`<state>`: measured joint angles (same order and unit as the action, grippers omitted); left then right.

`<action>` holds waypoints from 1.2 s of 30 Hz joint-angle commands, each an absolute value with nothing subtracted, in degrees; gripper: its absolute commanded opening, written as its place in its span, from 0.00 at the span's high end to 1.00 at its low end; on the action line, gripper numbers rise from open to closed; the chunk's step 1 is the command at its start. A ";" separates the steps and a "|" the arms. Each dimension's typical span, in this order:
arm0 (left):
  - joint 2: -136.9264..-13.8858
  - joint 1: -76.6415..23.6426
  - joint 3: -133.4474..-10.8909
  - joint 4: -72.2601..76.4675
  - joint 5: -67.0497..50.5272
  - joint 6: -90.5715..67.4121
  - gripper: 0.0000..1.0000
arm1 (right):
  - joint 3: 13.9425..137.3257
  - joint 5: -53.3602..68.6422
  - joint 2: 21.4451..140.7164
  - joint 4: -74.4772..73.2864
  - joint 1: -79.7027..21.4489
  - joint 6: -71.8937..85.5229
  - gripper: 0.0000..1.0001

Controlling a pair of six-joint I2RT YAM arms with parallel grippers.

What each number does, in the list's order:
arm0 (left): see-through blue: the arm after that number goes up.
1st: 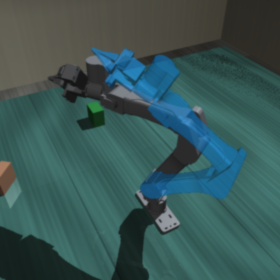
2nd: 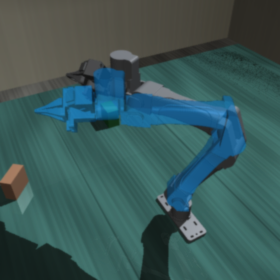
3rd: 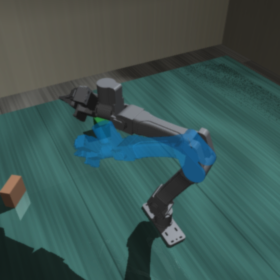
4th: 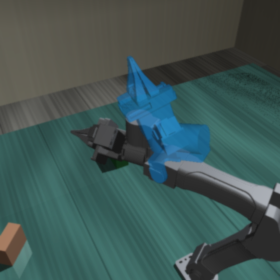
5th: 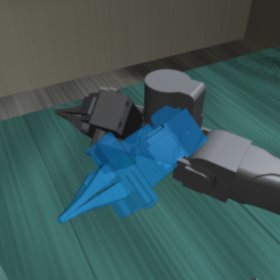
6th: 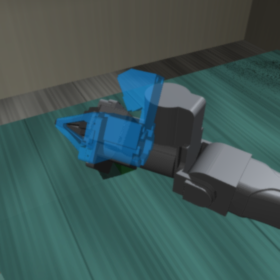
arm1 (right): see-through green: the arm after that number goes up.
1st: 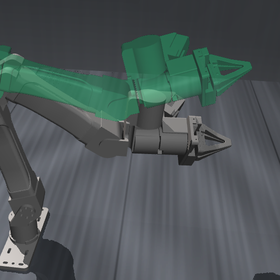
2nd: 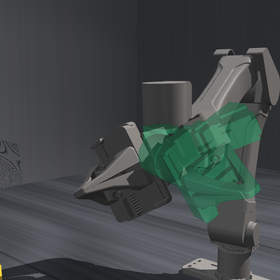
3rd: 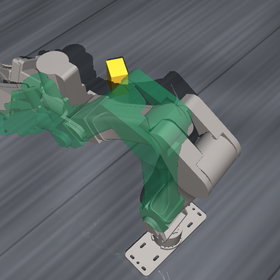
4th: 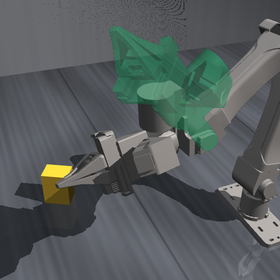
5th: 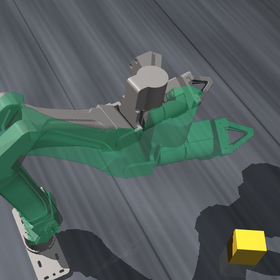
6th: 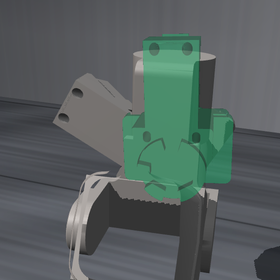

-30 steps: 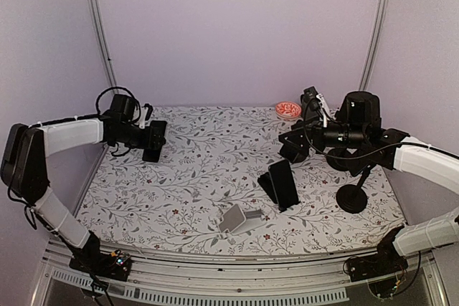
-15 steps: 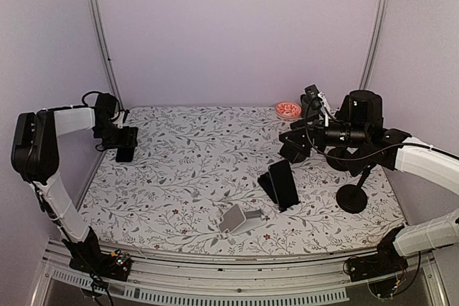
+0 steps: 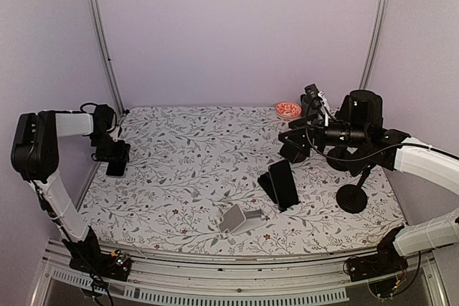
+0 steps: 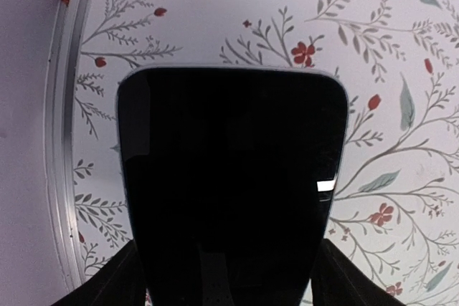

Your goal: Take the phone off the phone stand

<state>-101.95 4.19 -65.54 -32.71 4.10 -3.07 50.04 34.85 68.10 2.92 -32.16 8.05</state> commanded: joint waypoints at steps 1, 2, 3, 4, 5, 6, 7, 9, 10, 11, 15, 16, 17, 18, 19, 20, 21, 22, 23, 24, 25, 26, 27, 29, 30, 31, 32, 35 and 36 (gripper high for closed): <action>-101.84 4.63 -61.45 -31.89 5.52 -2.39 0.56 | 49.93 36.28 69.05 5.04 -31.82 7.74 0.01; -101.52 4.70 -60.71 -31.36 5.09 -2.53 0.56 | 49.92 36.50 69.20 5.20 -31.82 7.80 0.01; -101.39 4.82 -60.14 -30.92 4.32 -2.69 0.55 | 49.91 36.74 69.37 5.33 -31.82 7.95 0.01; -101.48 4.98 -59.57 -30.47 3.52 -2.72 0.55 | 49.84 36.96 69.47 5.42 -31.86 8.11 0.01; -101.76 5.01 -59.13 -30.20 3.36 -2.65 0.55 | 49.84 37.00 69.52 5.46 -31.82 8.23 0.01; -102.16 5.01 -58.74 -29.97 3.50 -2.64 0.55 | 49.78 37.00 69.43 5.52 -31.82 8.32 0.01; -102.71 5.05 -58.45 -29.71 3.24 -2.57 0.55 | 49.68 36.92 69.39 5.49 -31.82 8.35 0.01; -103.48 4.99 -58.38 -29.30 2.62 -2.46 0.54 | 49.57 36.83 69.14 5.59 -31.83 8.28 0.01; -103.91 5.05 -58.51 -29.32 2.70 -2.32 0.53 | 49.57 36.90 69.05 5.54 -31.86 8.33 0.01; -104.23 5.01 -58.67 -29.43 3.00 -2.19 0.51 | 49.60 36.91 69.00 5.50 -31.82 8.23 0.01; -104.44 5.01 -58.72 -29.49 3.41 -2.28 0.36 | 49.62 36.74 68.82 5.37 -31.82 8.17 0.01; -104.42 4.99 -58.71 -29.59 3.85 -2.33 0.32 | 49.66 36.78 68.82 5.41 -31.83 8.17 0.01; -104.36 5.01 -58.78 -29.63 4.22 -2.21 0.29 | 49.62 36.74 68.74 5.36 -31.82 8.10 0.01; -104.26 5.01 -58.87 -29.70 4.42 -2.21 0.26 | 49.65 36.74 68.67 5.35 -31.84 8.09 0.01; -104.12 4.94 -58.96 -29.78 4.40 -2.20 0.22 | 49.70 36.69 68.65 5.29 -31.83 8.02 0.01; -103.93 4.88 -58.97 -29.82 4.33 -2.15 0.18 | 49.74 36.66 68.58 5.22 -31.88 8.14 0.01; -103.75 4.80 -58.97 -29.84 4.12 -2.11 0.13 | 49.72 36.72 68.56 5.19 -31.85 8.05 0.01; -103.45 4.65 -58.97 -29.81 3.81 -2.11 0.06 | 49.81 36.74 68.51 5.11 -31.84 8.01 0.01; -103.12 4.34 -59.08 -29.84 3.76 -2.04 0.02 | 49.83 36.74 68.47 5.03 -31.82 7.93 0.01; -102.56 3.83 -59.18 -29.80 3.86 -1.96 0.01 | 49.78 36.76 68.42 4.98 -31.86 7.96 0.01; -101.88 3.21 -59.23 -29.80 4.10 -1.73 0.01 | 49.89 36.78 68.38 4.95 -31.82 7.99 0.01; -100.90 2.23 -59.33 -29.70 4.20 -1.56 0.01 | 49.92 36.74 68.38 4.88 -31.88 8.00 0.01; -99.91 1.53 -59.53 -29.63 4.11 -1.39 0.01 | 49.95 36.75 68.31 4.85 -31.86 8.00 0.01; -97.31 -0.01 -59.96 -29.46 2.73 -1.09 0.01 | 50.04 36.78 68.17 4.80 -31.84 8.21 0.01; -95.95 -1.09 -60.09 -29.18 2.17 -0.84 0.01 | 50.09 36.67 68.08 4.81 -31.82 8.26 0.01; -94.42 -2.26 -60.23 -28.84 1.55 -0.55 0.01 | 50.05 36.58 67.96 4.70 -31.82 8.34 0.01; -92.87 -3.54 -60.29 -28.45 0.83 -0.50 0.01 | 50.13 36.42 67.80 4.62 -31.84 8.35 0.01; -87.77 -8.19 -60.34 -26.79 -1.03 -0.90 0.01 | 50.64 35.90 67.40 3.96 -31.82 8.31 0.01; -86.35 -9.95 -60.22 -26.27 -1.46 -0.99 0.01 | 50.82 35.68 67.29 3.63 -31.82 8.34 0.01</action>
<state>-92.44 -4.82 -59.07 -29.15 1.69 -1.50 50.04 36.12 68.99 3.95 -32.16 8.10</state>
